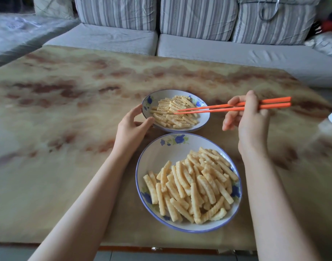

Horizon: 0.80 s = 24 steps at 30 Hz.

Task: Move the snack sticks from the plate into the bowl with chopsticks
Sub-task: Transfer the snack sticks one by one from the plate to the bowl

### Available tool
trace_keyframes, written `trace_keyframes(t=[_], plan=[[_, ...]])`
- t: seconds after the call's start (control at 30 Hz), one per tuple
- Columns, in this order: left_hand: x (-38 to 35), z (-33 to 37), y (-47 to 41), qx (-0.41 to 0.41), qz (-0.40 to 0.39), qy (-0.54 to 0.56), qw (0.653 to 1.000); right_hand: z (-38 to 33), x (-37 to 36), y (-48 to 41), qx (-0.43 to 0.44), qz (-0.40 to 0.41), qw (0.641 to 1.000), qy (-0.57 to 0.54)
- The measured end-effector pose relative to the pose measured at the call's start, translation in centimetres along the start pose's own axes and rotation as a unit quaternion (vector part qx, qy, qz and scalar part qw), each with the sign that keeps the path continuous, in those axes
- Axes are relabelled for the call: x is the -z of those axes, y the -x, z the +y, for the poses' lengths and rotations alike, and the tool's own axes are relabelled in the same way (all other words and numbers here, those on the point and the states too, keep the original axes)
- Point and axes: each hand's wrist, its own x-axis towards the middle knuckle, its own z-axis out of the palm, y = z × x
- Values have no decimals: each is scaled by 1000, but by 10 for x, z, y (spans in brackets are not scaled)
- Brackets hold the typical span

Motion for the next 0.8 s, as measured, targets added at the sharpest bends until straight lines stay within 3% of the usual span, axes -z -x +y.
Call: trace_keyframes(t=[0.27, 0.8], plan=[[0, 0, 0, -3, -1, -9, 1000, -27, 27, -2, -1, -60, 998, -26], [0, 0, 0, -8, -1, -2, 1000, -56, 68, 5, -10, -169, 980, 101]])
